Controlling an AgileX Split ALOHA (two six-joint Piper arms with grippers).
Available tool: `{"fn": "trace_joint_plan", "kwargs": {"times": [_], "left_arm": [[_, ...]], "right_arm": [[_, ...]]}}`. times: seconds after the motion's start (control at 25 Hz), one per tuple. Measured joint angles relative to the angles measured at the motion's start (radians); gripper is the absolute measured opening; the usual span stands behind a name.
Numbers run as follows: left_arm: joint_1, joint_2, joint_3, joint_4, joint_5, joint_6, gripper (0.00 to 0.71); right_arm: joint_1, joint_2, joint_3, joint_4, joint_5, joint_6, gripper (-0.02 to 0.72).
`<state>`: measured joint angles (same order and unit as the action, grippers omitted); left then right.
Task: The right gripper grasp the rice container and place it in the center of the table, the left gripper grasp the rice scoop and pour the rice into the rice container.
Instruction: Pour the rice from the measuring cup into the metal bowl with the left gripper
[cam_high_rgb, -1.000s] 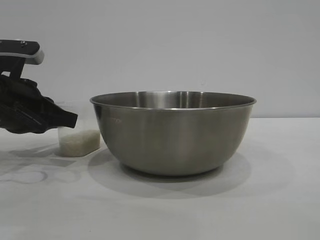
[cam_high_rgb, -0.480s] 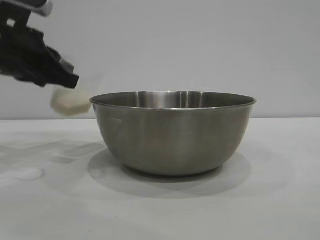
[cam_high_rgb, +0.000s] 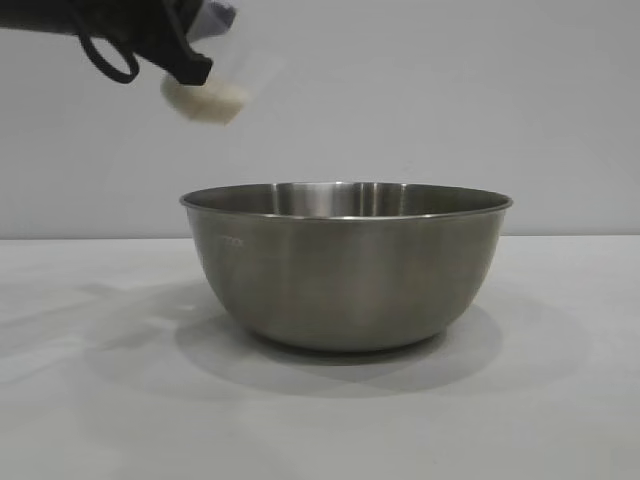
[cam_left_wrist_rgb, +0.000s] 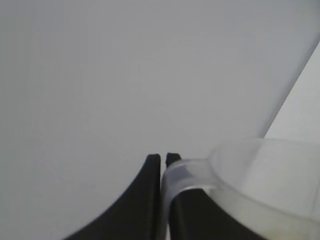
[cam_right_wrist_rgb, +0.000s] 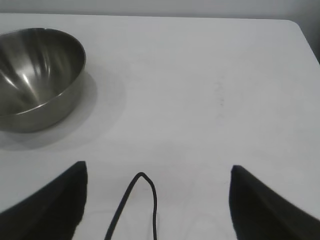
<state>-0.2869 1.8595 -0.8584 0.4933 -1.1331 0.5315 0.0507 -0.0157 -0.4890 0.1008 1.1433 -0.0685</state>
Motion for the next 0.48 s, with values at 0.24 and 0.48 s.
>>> {"fn": "trace_joint_plan", "kwargs": {"times": [0.24,0.48], "left_arm": [[0.0,0.0,-0.053,0.208,0.0,0.018,0.0],[-0.041,0.0,-0.077,0.309,0.028,0.209,0.0]], "right_arm": [[0.0,0.0,0.0,0.0,0.0,0.0,0.501],[0.0,0.0,0.0,0.0,0.0,0.0,0.501]]}}
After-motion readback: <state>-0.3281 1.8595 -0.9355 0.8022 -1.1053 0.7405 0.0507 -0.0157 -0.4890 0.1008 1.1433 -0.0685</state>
